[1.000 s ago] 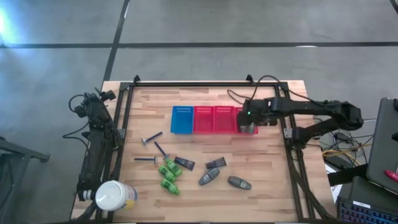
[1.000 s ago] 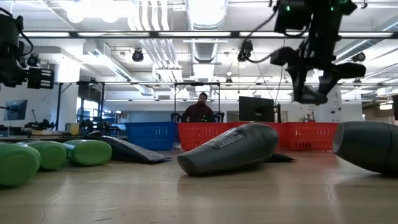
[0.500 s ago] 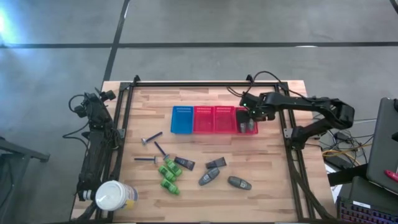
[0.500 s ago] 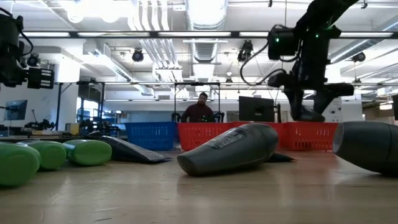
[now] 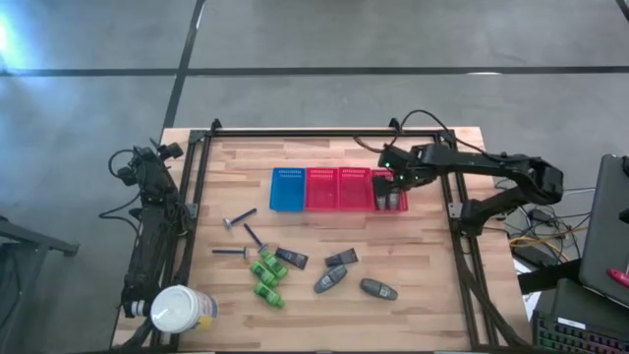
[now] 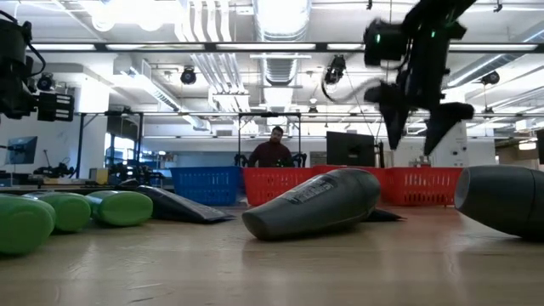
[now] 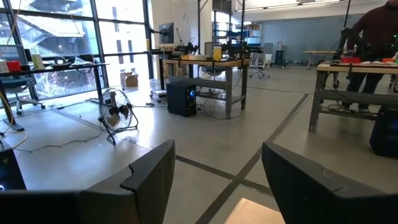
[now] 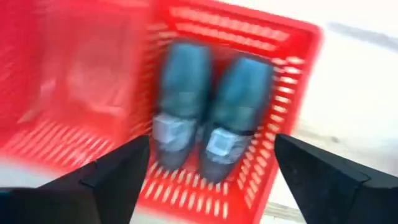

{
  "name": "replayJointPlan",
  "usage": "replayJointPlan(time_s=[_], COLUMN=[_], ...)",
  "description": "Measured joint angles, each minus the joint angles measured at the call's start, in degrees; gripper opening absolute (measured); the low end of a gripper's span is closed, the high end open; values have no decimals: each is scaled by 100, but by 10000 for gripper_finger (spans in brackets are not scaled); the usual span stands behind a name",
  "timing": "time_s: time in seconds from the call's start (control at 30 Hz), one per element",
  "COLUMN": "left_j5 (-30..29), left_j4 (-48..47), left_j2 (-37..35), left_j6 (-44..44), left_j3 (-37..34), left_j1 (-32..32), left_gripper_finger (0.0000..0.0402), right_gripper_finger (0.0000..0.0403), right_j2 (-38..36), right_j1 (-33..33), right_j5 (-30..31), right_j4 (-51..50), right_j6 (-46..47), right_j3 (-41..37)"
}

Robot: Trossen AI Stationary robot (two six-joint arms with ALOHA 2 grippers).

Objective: Pick & Place Travel size toiletries
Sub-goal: Put the gray deodorant into the right red bin

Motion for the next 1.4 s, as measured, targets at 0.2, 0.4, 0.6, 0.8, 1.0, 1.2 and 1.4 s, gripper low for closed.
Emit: replayJointPlan(time_s=[0.2, 0.4, 0.6, 0.8, 1.0, 1.2, 1.4], left_j5=[0, -2, -2, 0, 0, 0, -1], left_j4=[-1, -1, -1, 0, -1, -1, -1], left_j2=[0, 0, 0, 0, 0, -2, 0], left_j6=[0, -2, -2, -1, 0, 0, -1], left_j3=[0, 0, 0, 0, 0, 0, 0], left_j1=[0, 0, 0, 0, 0, 0, 0], left_gripper_finger=[245, 245, 245, 245, 245, 245, 245], right_gripper_finger=[358, 352, 344, 347, 352, 336, 316], right_j2=[-153, 374, 1416, 2627, 3376, 3639, 3886], right_j1=[1652, 3643, 4709, 5081, 5121, 5128, 5109], right_j5=[-574, -503, -480, -502, -505, -529, -793], right_j4=[6, 52, 177, -202, -529, 46, 189], right_j6=[-1049, -396, 80, -256, -317, -174, 200], right_j3=[340, 669, 1367, 2263, 2653, 2596, 2349])
